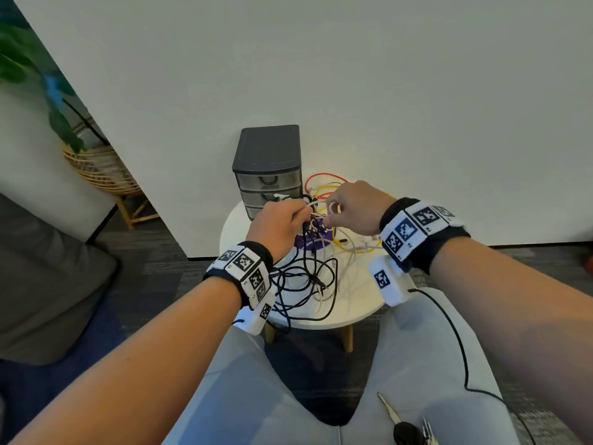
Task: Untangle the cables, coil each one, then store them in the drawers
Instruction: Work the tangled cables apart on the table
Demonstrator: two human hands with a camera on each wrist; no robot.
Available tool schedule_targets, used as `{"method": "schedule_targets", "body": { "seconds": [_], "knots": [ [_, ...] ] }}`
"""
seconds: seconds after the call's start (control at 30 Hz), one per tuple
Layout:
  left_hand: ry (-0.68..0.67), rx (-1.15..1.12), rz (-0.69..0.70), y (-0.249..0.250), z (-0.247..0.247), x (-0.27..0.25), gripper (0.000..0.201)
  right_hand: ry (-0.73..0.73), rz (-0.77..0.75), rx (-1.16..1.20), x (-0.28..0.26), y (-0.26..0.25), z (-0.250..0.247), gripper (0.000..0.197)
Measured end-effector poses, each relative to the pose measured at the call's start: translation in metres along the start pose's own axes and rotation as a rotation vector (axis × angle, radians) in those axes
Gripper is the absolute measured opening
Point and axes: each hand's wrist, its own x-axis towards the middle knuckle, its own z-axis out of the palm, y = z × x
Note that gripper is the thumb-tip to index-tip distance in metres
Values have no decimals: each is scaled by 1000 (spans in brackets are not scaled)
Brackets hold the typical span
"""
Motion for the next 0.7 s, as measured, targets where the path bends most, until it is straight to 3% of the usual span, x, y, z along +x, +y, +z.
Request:
{"method": "schedule_targets", "body": {
  "seconds": [0.07,0.1,0.17,0.27,0.33,0.5,0.7],
  "knots": [
    [4,-22,11,0,-3,1,30,159,42,120,1,1,0,13],
    [0,-27,15,1,-4,1,30,204,69,175,3,3,-1,23],
    [1,-32,24,1,-5,1,28,146,78,155,4,3,-3,34],
    [17,-42,59,3,-6,1,26,-3,35,0,6,1,-1,23],
    [-8,-67,60,4,-7,0,28,-9,50,75,7,3,-4,29],
    [-256,-94,-32,2,-1,-5,25,151,31,272,7,7,-26,30],
    [-474,4,10,2,-1,-11,45,451,-30,661,-1,-3,-75,27]
  ]
}}
